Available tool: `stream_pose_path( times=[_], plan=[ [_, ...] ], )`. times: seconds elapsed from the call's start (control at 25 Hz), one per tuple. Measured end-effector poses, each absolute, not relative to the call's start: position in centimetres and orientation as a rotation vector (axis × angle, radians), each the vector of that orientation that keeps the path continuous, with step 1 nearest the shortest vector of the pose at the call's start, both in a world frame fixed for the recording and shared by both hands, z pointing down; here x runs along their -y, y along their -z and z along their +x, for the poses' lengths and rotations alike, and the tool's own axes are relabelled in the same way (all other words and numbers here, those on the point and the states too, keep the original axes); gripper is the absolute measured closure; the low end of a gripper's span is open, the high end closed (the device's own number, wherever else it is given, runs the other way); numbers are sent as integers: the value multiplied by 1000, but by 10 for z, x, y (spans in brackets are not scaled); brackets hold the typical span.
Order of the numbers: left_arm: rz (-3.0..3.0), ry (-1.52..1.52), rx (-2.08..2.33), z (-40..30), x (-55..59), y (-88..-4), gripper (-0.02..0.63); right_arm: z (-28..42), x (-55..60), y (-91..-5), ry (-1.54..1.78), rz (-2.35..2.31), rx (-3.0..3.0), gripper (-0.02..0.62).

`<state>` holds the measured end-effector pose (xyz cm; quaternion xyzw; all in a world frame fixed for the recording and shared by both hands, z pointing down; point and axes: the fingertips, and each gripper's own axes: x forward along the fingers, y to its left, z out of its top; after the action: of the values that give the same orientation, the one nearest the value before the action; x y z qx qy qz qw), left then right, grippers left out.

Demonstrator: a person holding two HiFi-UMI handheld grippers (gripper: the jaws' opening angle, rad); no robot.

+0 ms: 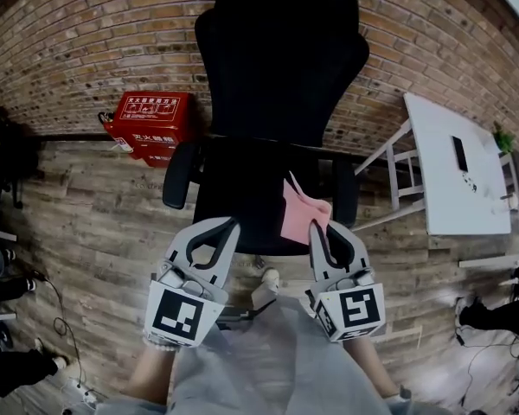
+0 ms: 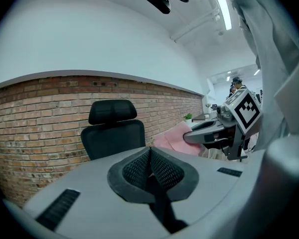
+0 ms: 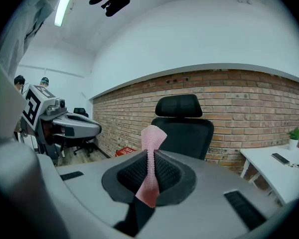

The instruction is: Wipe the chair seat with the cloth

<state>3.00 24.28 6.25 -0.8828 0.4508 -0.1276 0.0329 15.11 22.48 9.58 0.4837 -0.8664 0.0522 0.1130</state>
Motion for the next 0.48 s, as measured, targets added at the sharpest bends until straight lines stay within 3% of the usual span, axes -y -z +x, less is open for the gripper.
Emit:
stream_pose_path(
  times=[0.48],
  plan=[
    [-2663, 401, -1521, 78, -185, -62, 588, 199, -159, -101, -167, 1309, 2601, 543]
  ],
)
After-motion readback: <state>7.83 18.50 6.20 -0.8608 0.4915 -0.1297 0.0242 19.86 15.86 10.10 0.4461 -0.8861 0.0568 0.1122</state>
